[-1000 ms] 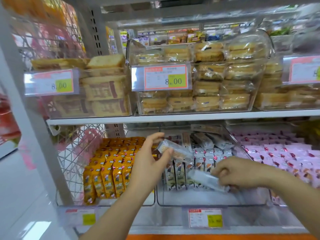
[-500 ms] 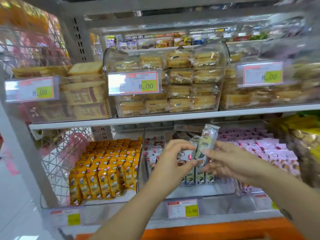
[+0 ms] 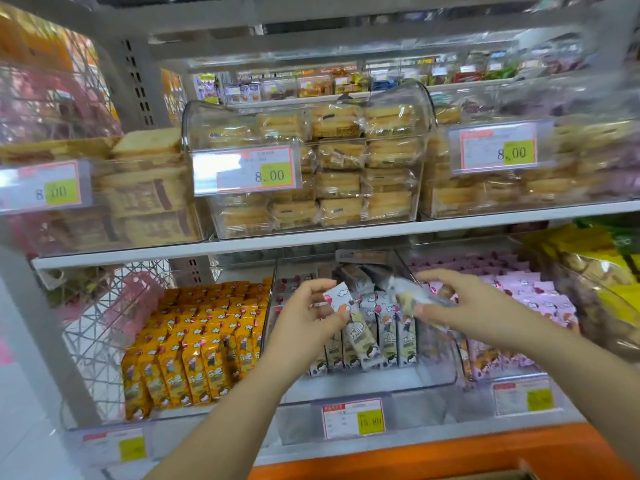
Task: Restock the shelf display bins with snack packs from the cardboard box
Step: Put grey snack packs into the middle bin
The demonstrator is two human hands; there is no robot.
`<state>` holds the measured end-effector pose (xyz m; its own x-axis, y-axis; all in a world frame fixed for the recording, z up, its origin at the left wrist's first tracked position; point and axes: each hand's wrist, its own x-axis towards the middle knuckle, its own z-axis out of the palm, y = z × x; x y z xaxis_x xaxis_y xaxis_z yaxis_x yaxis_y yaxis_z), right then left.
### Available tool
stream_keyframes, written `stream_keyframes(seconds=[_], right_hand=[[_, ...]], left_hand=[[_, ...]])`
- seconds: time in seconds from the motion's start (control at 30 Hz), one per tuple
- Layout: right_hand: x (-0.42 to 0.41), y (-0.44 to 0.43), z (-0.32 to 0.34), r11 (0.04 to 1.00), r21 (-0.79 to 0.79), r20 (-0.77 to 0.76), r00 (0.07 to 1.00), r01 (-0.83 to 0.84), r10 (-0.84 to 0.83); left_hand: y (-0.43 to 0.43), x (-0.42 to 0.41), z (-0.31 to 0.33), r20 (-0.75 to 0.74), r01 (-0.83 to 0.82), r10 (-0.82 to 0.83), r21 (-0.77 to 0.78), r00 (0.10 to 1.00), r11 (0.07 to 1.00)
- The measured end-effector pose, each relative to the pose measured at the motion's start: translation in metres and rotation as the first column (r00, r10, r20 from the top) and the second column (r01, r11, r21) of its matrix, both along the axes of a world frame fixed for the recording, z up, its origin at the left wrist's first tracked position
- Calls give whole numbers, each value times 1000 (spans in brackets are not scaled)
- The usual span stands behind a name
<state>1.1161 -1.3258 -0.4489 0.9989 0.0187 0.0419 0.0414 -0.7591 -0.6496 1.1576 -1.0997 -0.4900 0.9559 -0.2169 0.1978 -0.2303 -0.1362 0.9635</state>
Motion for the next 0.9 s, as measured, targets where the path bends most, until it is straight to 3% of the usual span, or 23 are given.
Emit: stream_keyframes(seconds=[0.07, 0.2, 0.3, 0.43, 0.53, 0.7, 0.9], right_hand=[[4, -2, 1, 973, -227, 38, 999, 44, -36], [20, 3, -3, 955, -294, 83, 997, 30, -5], [32, 6, -5, 925, -377, 67, 995, -48, 79], [49, 4, -13, 792, -602, 21, 989, -105, 147], [61, -2, -24, 732, -677, 41, 989, -78, 144], [69, -7, -35, 800, -599, 141, 980, -28, 140], [67, -16, -46, 943, -333, 247, 966, 13, 74]], left_hand=[[-5, 5, -2, -31, 20, -17, 89, 999, 996], [-27, 16, -17, -46, 53, -41, 300, 998, 953], [-44, 27, -28, -24, 53, -48, 372, 999, 927], [-56, 39, -38, 1, 28, -31, 435, 1000, 900], [-65, 44, -44, 12, 45, -58, 486, 998, 873], [-74, 47, -50, 184, -12, -156, 683, 971, 730], [-67, 49, -48, 218, -2, -173, 627, 961, 779]])
